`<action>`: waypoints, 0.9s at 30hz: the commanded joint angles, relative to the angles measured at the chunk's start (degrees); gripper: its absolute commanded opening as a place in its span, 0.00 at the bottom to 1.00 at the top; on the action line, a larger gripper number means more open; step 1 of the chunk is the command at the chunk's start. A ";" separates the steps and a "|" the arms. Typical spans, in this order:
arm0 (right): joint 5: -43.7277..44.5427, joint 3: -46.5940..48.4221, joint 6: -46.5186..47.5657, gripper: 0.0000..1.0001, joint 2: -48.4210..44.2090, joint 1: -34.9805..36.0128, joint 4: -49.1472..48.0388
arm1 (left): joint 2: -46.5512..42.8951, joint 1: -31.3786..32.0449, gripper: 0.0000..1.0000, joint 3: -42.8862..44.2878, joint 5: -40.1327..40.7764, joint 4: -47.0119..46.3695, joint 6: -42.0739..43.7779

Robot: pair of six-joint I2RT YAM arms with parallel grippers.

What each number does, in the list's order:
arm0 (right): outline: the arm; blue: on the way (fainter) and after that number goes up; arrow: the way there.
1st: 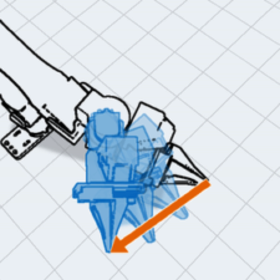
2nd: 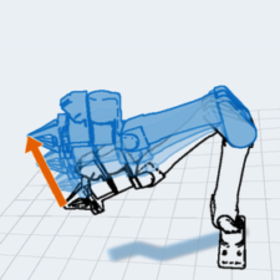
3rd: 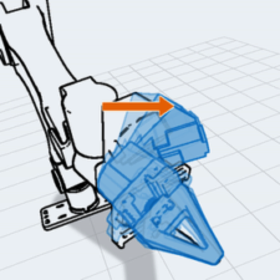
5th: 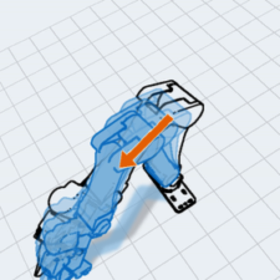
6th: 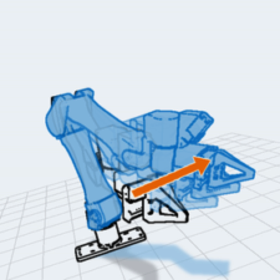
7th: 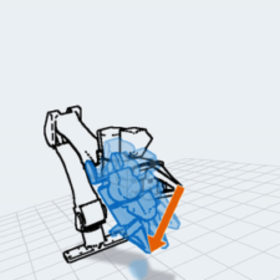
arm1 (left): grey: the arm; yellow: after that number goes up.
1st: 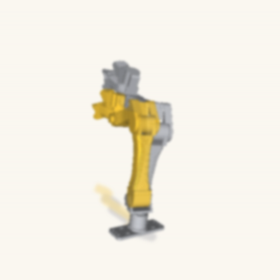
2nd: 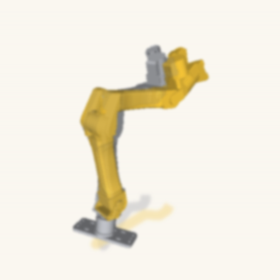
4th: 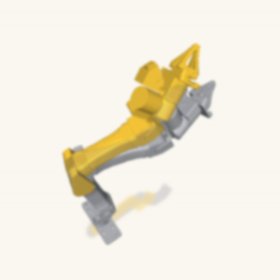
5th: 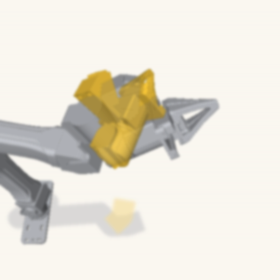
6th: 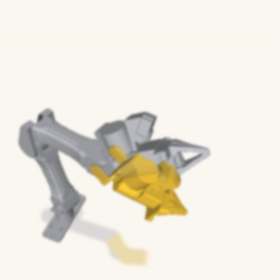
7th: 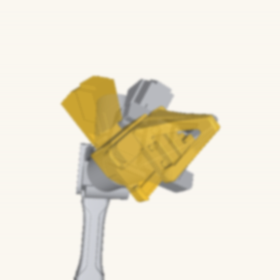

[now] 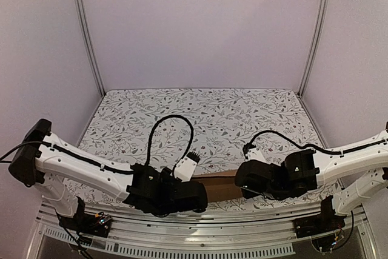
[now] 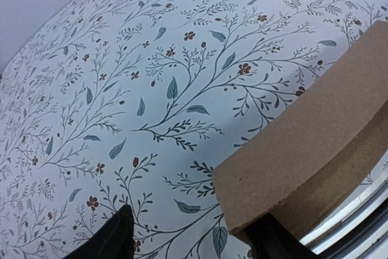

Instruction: Fold the paper box

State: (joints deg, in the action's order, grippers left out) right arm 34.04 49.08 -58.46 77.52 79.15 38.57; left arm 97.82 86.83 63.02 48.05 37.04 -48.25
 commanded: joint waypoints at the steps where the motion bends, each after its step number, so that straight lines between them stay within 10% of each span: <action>1: -0.95 0.04 3.14 0.00 2.21 -1.16 -3.68 | -4.54 1.33 0.67 -5.29 -15.87 -7.26 7.28; 18: -1.53 -1.28 4.84 0.00 3.93 -2.30 -6.53 | -25.43 -7.51 0.69 -16.75 -37.21 -23.02 18.24; 27: -1.57 -1.17 5.81 0.00 4.15 -2.26 -7.16 | -26.28 -15.56 0.07 -20.81 -47.33 -32.73 16.41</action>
State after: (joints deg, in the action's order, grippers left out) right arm 33.98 49.10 -53.43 80.40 77.17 30.72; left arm 71.61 73.71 44.86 7.75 10.87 -31.27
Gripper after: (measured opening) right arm 0.003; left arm 0.118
